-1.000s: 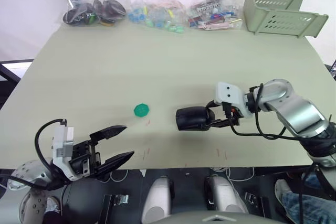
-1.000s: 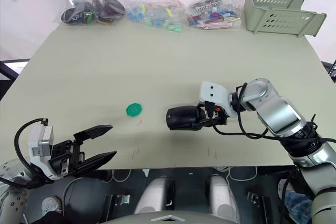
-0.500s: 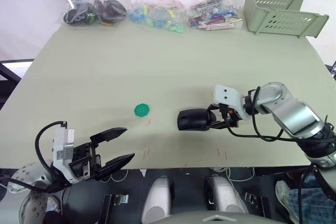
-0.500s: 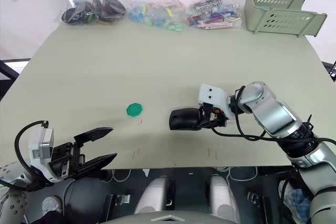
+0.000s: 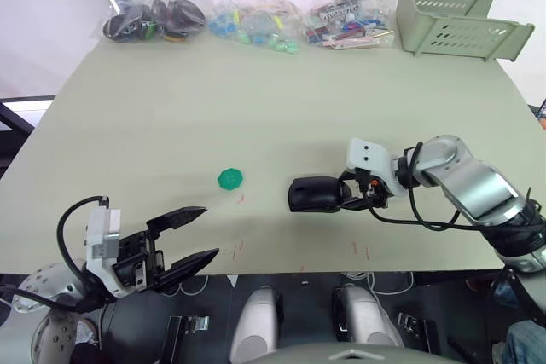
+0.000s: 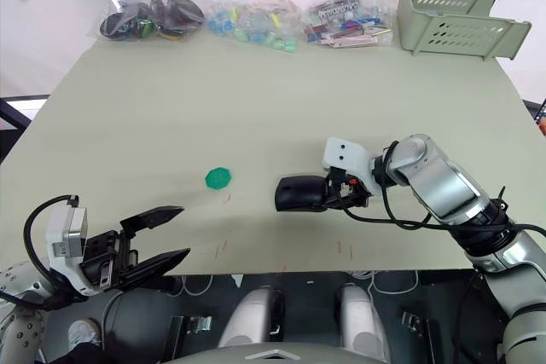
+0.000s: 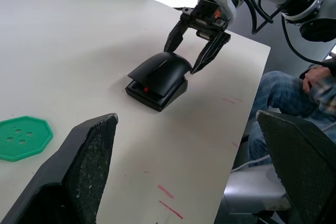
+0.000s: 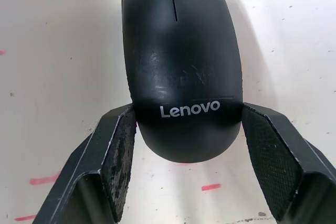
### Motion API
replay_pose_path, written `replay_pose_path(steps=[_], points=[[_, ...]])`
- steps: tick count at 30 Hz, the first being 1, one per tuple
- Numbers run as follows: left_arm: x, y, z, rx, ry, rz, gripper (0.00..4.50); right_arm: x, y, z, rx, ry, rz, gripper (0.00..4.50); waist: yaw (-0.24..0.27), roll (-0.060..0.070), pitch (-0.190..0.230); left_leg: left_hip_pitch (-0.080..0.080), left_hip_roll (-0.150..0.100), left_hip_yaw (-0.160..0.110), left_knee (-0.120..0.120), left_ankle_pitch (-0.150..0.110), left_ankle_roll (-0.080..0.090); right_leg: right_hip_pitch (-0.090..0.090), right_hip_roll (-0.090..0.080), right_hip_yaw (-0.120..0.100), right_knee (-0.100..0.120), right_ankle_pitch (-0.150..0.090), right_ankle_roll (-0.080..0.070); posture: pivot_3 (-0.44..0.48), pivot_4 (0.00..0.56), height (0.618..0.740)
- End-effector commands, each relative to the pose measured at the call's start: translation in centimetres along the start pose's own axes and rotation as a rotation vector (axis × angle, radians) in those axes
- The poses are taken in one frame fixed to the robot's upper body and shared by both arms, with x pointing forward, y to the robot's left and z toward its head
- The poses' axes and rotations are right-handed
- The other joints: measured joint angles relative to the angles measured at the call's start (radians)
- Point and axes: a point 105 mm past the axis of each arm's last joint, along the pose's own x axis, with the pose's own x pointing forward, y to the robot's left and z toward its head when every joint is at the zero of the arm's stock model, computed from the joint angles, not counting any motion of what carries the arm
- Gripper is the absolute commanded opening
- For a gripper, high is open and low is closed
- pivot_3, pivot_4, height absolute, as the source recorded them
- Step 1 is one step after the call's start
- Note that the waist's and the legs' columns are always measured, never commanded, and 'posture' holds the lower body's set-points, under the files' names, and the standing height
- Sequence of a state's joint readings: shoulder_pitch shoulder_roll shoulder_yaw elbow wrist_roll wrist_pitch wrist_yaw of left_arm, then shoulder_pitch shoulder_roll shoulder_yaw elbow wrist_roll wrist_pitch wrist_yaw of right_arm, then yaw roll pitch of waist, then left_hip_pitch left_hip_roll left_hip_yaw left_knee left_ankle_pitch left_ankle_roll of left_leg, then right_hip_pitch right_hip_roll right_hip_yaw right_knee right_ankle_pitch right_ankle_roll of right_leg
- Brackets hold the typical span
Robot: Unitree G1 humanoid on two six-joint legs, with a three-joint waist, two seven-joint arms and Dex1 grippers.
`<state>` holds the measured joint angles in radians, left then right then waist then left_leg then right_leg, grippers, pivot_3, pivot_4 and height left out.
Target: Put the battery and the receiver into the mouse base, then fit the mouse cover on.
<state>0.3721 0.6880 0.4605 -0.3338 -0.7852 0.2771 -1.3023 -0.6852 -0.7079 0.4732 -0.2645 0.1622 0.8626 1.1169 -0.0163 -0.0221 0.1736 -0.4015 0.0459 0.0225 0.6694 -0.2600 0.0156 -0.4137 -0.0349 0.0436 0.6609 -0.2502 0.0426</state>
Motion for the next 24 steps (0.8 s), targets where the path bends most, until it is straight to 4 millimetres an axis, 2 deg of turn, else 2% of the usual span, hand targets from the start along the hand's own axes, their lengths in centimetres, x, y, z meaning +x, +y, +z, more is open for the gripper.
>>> replay_pose_path(steps=[1, 12, 24], points=[[0.02, -0.22, 0.63, 0.035, -0.003, -0.013, 4.50, -0.45, 0.01, 1.12, -0.052, -0.010, -0.014, 3.10, 0.000, 0.000, 0.000, 0.000, 0.000, 0.000, 0.000, 0.000, 0.000, 0.000, 0.000, 0.000, 0.000, 0.000, 0.000, 0.000, 0.150, 0.740], [0.11, -0.29, 0.63, 0.034, -0.003, -0.012, 4.50, -0.03, -0.06, 1.86, -0.059, -0.013, -0.013, 3.10, 0.000, 0.000, 0.000, 0.000, 0.000, 0.000, 0.000, 0.000, 0.000, 0.000, 0.000, 0.000, 0.000, 0.000, 0.000, 0.000, 0.150, 0.740], [0.08, -0.41, 0.53, 0.029, -0.003, -0.007, 4.50, 0.21, 0.13, 1.68, -0.047, 0.009, -0.008, 3.10, -0.001, 0.000, 0.000, 0.000, 0.000, 0.000, 0.000, 0.000, 0.000, 0.000, 0.000, 0.000, 0.000, 0.000, 0.000, 0.000, 0.150, 0.740]])
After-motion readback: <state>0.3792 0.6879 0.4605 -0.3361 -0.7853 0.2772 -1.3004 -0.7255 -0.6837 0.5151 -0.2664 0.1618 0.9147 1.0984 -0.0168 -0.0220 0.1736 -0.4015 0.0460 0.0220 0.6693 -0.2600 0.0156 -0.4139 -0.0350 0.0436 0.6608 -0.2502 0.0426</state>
